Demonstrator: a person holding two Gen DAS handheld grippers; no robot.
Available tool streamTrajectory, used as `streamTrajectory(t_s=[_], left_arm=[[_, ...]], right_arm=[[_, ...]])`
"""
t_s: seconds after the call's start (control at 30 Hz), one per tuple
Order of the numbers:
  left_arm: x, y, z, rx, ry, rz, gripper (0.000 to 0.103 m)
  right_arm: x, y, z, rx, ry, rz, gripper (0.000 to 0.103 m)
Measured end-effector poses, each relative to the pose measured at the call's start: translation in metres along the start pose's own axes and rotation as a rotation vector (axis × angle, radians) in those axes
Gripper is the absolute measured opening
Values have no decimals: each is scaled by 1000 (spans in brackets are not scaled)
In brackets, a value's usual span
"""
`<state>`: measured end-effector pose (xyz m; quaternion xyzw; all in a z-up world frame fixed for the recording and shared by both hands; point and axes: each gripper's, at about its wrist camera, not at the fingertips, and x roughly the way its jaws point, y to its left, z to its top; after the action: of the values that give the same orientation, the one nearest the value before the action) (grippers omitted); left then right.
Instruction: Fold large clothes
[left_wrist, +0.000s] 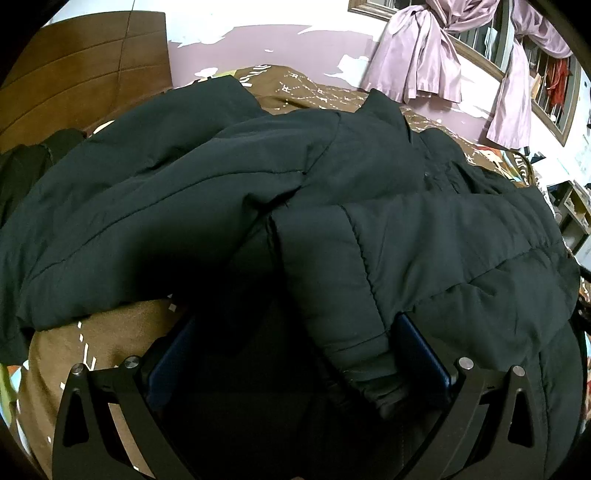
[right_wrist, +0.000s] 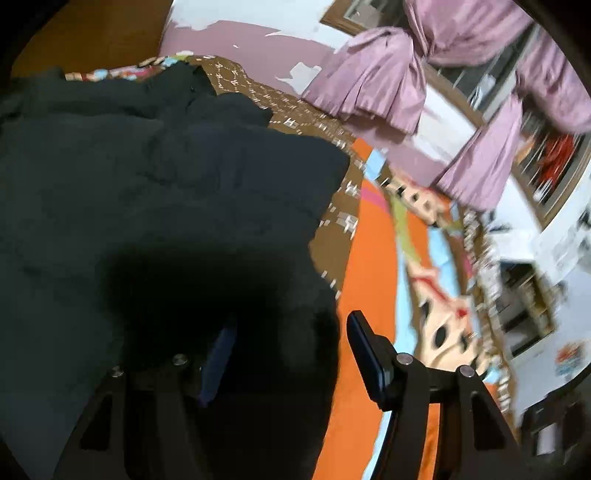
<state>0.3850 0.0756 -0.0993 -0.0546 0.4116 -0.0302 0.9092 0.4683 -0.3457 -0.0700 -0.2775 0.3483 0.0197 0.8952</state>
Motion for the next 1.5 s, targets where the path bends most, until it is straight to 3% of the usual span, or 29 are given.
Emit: streamTrajectory(t_s=[0.03, 0.07, 0.1, 0.17, 0.3, 0.4, 0.47, 0.5, 0.57, 0.7, 0.77, 0.83, 0.9, 0.97, 1.03, 1.1, 1.17, 1.27, 1.43, 1.5], left_arm=[[0, 0, 0, 2, 3, 3, 102], [-1, -1, 1, 3, 5, 4, 102], [-1, -3, 1, 6, 8, 3, 102], [-3, -6, 3, 17, 12, 1, 102], [-3, -19, 4, 57, 28, 0, 102], [6, -27, 3, 103, 47, 62, 102], [9, -27, 2, 111, 52, 77, 102], [10, -26, 2, 109, 51, 73, 102], [12, -23, 2, 102, 45, 58, 102], [9, -20, 0, 89, 18, 34, 102], [4, -17, 1, 69, 10, 26, 102], [-3, -9, 1, 27, 0, 9, 102], [-6, -4, 1, 5, 6, 0, 102], [-5, -4, 1, 5, 20, 11, 102], [-1, -8, 2, 30, 36, 34, 102], [0, -10, 1, 43, 37, 44, 102], [1, -10, -2, 40, 25, 32, 102], [1, -8, -4, 35, 10, 21, 102], [-4, -2, -4, 17, 6, 9, 102], [-13, 4, -5, -16, -6, 7, 102]], right_arm=[[-1, 0, 3, 3, -13, 0, 52], [-4, 0, 6, 10, -23, 18, 20], [-8, -3, 8, 26, -32, 13, 6], [-17, -14, 10, 77, -55, 5, 5], [-34, -64, 5, 351, -84, 71, 4], [-7, -71, -8, 475, 38, 129, 2], [14, -70, -26, 539, 139, 104, 1], [23, -71, -38, 580, 182, 126, 1], [24, -79, -52, 640, 180, 157, 1], [-12, -93, -51, 661, 55, 150, 1], [-29, -92, -32, 631, -19, 162, 1], [-35, -85, -14, 611, -62, 195, 8], [-35, -79, 5, 593, -87, 237, 35], [-28, -69, 22, 553, -74, 248, 36], [-12, -56, 29, 501, 12, 222, 36], [12, -51, 16, 505, 133, 213, 35], [25, -52, -5, 588, 170, 281, 35], [32, -55, -19, 670, 168, 337, 35], [26, -54, -22, 696, 120, 333, 37], [19, -57, -24, 726, 91, 334, 44]])
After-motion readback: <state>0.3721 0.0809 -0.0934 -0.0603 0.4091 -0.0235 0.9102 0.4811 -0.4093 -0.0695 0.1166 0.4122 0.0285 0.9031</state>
